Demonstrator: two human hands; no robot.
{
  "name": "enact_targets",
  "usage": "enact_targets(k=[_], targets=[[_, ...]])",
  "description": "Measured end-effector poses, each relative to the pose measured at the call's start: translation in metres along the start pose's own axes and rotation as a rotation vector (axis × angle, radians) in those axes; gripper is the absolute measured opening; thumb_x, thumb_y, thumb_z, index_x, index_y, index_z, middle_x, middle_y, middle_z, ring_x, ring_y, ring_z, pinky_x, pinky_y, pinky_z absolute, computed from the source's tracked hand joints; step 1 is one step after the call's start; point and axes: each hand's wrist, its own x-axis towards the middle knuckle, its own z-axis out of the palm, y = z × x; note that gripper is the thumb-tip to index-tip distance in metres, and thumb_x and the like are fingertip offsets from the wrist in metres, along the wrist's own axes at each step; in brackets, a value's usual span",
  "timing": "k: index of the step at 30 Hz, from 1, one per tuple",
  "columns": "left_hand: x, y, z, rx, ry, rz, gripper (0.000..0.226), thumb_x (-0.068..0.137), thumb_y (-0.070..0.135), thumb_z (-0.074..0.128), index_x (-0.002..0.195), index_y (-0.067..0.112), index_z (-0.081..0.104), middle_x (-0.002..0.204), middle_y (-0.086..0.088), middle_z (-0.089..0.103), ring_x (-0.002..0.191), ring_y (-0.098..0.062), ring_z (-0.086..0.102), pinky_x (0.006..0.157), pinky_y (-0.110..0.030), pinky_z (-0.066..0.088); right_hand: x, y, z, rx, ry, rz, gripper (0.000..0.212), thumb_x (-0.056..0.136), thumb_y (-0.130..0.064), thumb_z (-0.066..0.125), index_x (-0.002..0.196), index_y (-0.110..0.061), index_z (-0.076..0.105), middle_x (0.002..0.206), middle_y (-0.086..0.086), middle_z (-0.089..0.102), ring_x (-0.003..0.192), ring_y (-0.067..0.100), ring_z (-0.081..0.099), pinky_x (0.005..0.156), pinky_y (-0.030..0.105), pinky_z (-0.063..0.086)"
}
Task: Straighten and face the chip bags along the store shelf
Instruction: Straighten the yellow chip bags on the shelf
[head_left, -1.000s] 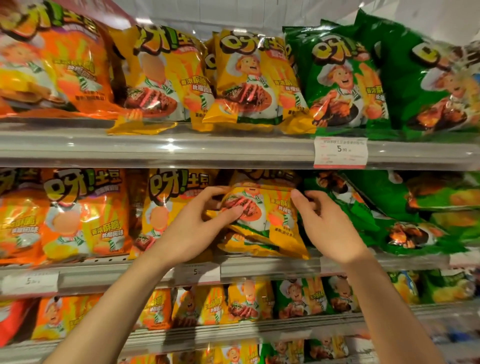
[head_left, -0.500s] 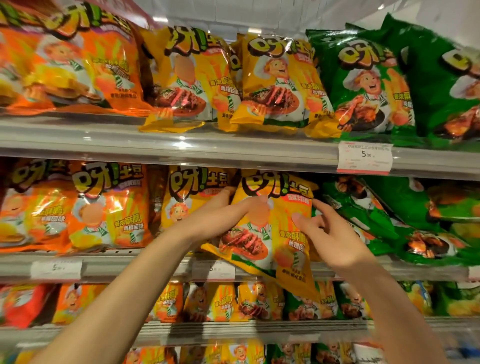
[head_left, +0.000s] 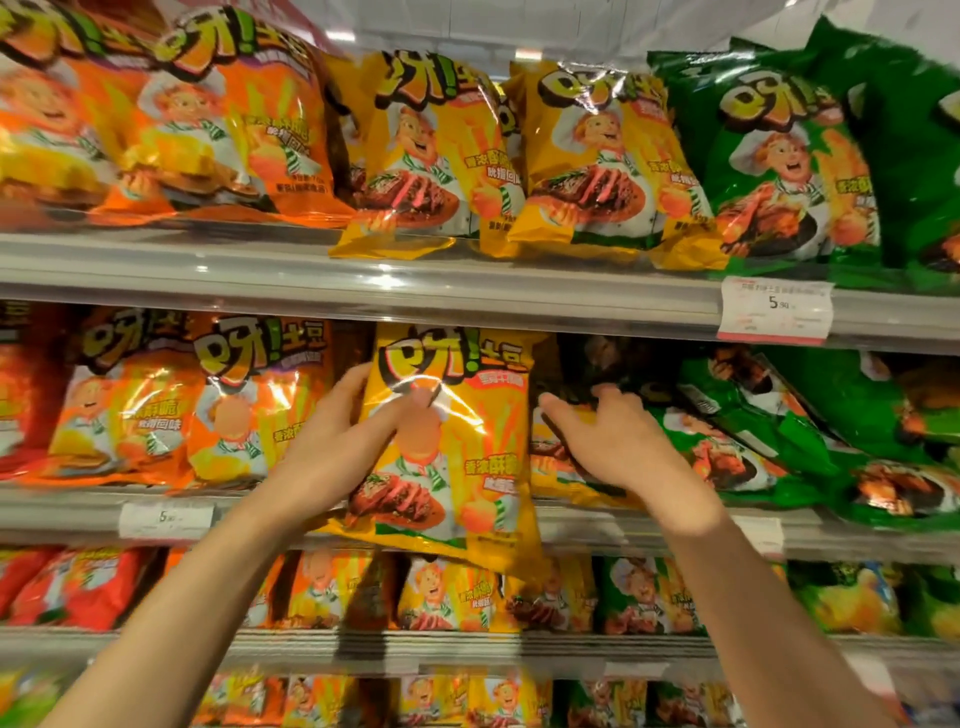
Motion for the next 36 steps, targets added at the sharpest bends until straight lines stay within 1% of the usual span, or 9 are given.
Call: enact_targets(k=[5,11,14,18,21,25,29,33,36], targets=[[-0.009,-0.007,-0.018,0.023,0.061,0.038,0.057,0.088,0.051,0.066,0.14,0.042,0.045,0.127,0.028,0.058,0.109,0.013,0.056,0.091,-0.024,0.046,0.026,-0.005,0.015,-0.104,-0.138,0.103,0.119,0.076,-0.088,0.043,0.159,-0.011,0.008,0.166,0.016,0.011,0.149,0.041,0.022,0.118,0.054,0.028],[-0.014,-0.011,-0.021,0.013,0.075,0.028,0.046,0.091,0.046,0.063,0.13,0.052,0.04,0.109,0.044,0.049,0.085,0.035,0.049,0.076,-0.011,0.041,0.017,0.002,0.015,0.001,0.002,0.033,0.091,0.09,-0.059,0.06,0.156,-0.011,0.021,0.158,0.017,0.031,0.139,0.039,0.042,0.11,0.045,0.04],[-0.012,-0.011,-0.023,0.009,0.082,0.018,0.04,0.088,0.05,0.065,0.119,0.059,0.041,0.105,0.042,0.055,0.088,0.029,0.054,0.08,-0.015,0.044,0.013,0.002,0.014,0.117,0.095,-0.035,0.082,0.092,-0.053,0.06,0.154,-0.011,0.026,0.154,0.017,0.038,0.136,0.039,0.045,0.107,0.044,0.042],[-0.007,-0.015,-0.028,0.002,0.12,0.037,0.055,0.082,0.058,0.066,0.134,0.047,0.05,0.111,0.029,0.067,0.098,0.013,0.063,0.091,-0.03,0.049,0.014,-0.004,0.024,0.235,0.247,-0.079,0.076,0.092,-0.053,0.06,0.146,-0.006,0.035,0.145,0.019,0.044,0.131,0.039,0.048,0.106,0.048,0.044],[-0.008,-0.015,-0.027,0.003,0.133,0.042,0.053,0.086,0.053,0.065,0.136,0.043,0.049,0.106,0.028,0.068,0.092,0.015,0.062,0.088,-0.029,0.05,0.028,-0.005,0.045,0.206,0.268,-0.084,0.08,0.091,-0.064,0.052,0.138,0.001,0.045,0.138,0.023,0.051,0.129,0.042,0.049,0.107,0.052,0.042],[-0.008,-0.014,-0.023,0.028,0.111,0.029,0.051,0.087,0.056,0.065,0.133,0.049,0.044,0.117,0.032,0.06,0.101,0.017,0.058,0.09,-0.026,0.046,0.045,0.0,0.064,-0.055,0.161,0.0,0.109,0.084,-0.087,0.023,0.142,0.002,0.048,0.149,0.023,0.044,0.139,0.04,0.039,0.114,0.051,0.031],[-0.01,-0.011,-0.018,0.033,0.121,0.025,0.044,0.092,0.046,0.062,0.126,0.052,0.035,0.102,0.045,0.045,0.081,0.033,0.048,0.073,-0.008,0.039,0.046,0.01,0.064,0.026,0.208,0.059,0.113,0.073,-0.09,0.038,0.14,0.0,0.043,0.138,0.023,0.051,0.128,0.042,0.048,0.103,0.051,0.045],[-0.009,-0.013,-0.019,0.026,0.118,0.036,0.049,0.09,0.049,0.061,0.133,0.047,0.038,0.109,0.042,0.046,0.091,0.025,0.049,0.072,-0.007,0.04,0.066,0.018,0.071,0.14,0.241,0.075,0.106,0.077,-0.09,0.029,0.126,0.0,0.057,0.123,0.021,0.06,0.119,0.042,0.053,0.101,0.048,0.044],[-0.009,-0.012,-0.019,0.028,0.124,0.04,0.049,0.091,0.049,0.061,0.133,0.048,0.036,0.108,0.043,0.043,0.092,0.022,0.047,0.071,-0.008,0.039,0.079,0.012,0.077,0.084,0.141,0.06,0.123,0.069,-0.096,0.003,0.147,-0.009,0.042,0.148,0.021,0.045,0.135,0.04,0.042,0.113,0.049,0.03]])
